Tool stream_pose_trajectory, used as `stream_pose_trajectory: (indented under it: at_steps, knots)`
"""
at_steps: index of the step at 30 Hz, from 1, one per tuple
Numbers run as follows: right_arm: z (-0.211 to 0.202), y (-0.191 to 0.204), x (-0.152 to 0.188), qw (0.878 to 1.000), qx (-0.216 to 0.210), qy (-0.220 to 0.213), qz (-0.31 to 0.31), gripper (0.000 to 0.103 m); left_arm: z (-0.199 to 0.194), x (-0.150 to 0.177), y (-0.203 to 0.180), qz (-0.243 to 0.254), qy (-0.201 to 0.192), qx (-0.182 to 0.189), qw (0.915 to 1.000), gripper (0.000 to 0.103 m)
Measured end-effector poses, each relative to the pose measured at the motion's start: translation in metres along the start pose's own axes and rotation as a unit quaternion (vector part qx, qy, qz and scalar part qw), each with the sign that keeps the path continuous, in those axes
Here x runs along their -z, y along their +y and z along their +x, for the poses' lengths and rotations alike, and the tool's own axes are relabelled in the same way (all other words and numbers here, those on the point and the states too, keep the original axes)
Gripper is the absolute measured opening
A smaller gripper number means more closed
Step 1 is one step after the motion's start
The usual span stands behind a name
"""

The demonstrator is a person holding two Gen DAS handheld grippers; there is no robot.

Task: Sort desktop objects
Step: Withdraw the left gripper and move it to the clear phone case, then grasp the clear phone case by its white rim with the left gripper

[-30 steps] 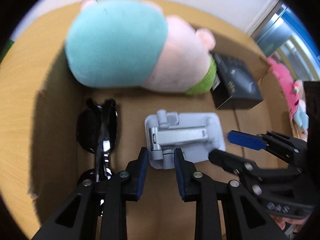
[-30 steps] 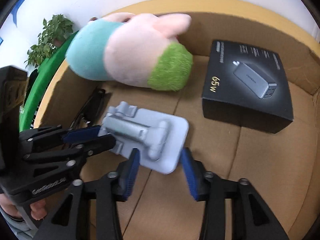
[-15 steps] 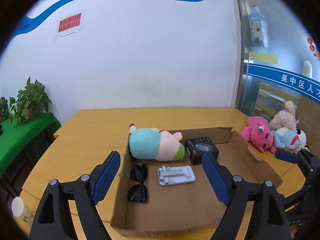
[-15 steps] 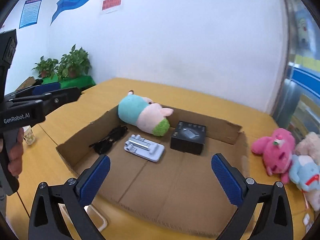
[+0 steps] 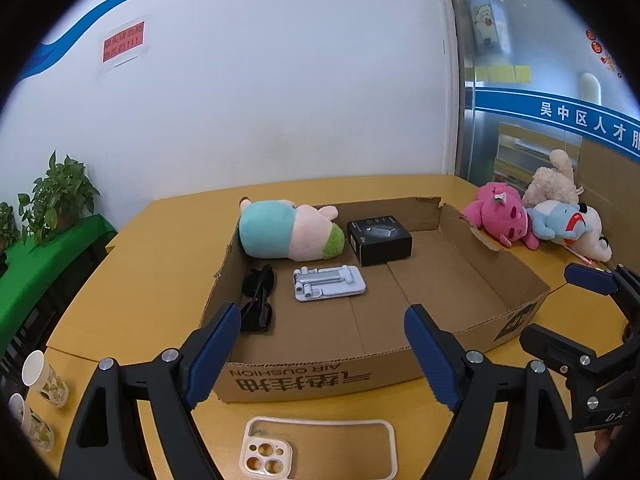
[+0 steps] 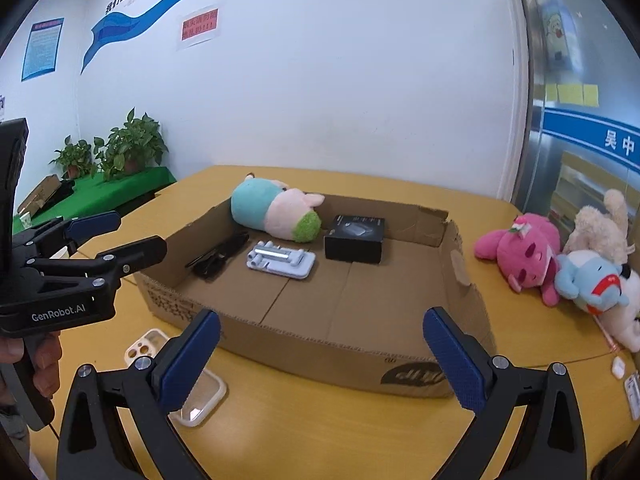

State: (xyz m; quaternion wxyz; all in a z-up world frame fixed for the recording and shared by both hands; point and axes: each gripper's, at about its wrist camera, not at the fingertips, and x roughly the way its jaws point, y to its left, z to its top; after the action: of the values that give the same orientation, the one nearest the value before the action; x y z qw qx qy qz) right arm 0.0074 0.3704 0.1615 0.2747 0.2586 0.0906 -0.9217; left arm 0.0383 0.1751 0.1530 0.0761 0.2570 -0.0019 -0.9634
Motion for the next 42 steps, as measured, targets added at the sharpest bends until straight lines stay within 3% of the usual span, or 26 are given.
stream_pose_trajectory:
  at_steps: [8,11,14,21,26,29,35,40,42]
  knots:
    - [0.020,0.018,0.032,0.998,-0.018,0.060,0.019,0.103,0.022,0.045,0.042,-0.022,0.087,-0.003,0.9959,0.084]
    - [0.037,0.031,0.046,0.992,-0.066,0.105,0.034,0.103,0.039,0.065,0.056,-0.027,0.124,-0.003,0.9919,0.084]
    - [0.052,0.048,0.057,0.985,-0.101,0.132,0.034,0.103,0.057,0.080,0.070,-0.052,0.159,0.019,0.9858,0.084]
    - [0.085,0.072,0.084,0.957,-0.206,0.194,0.067,0.103,0.094,0.104,0.081,-0.086,0.232,0.076,0.9658,0.083]
    - [0.101,0.071,0.090,0.946,-0.233,0.207,0.092,0.103,0.094,0.104,0.068,-0.071,0.231,0.120,0.9629,0.082]
    - [0.110,0.075,0.088,0.942,-0.252,0.204,0.091,0.103,0.093,0.103,0.067,-0.089,0.227,0.143,0.9591,0.081]
    - [0.111,0.074,0.085,0.939,-0.265,0.192,0.109,0.103,0.081,0.097,0.066,-0.105,0.205,0.151,0.9614,0.081]
    - [0.079,0.053,0.072,0.953,-0.246,0.133,0.112,0.103,0.048,0.075,0.046,-0.092,0.144,0.180,0.9687,0.081]
    - [0.061,0.043,0.067,0.959,-0.239,0.104,0.114,0.103,0.035,0.068,0.040,-0.101,0.121,0.206,0.9658,0.080]
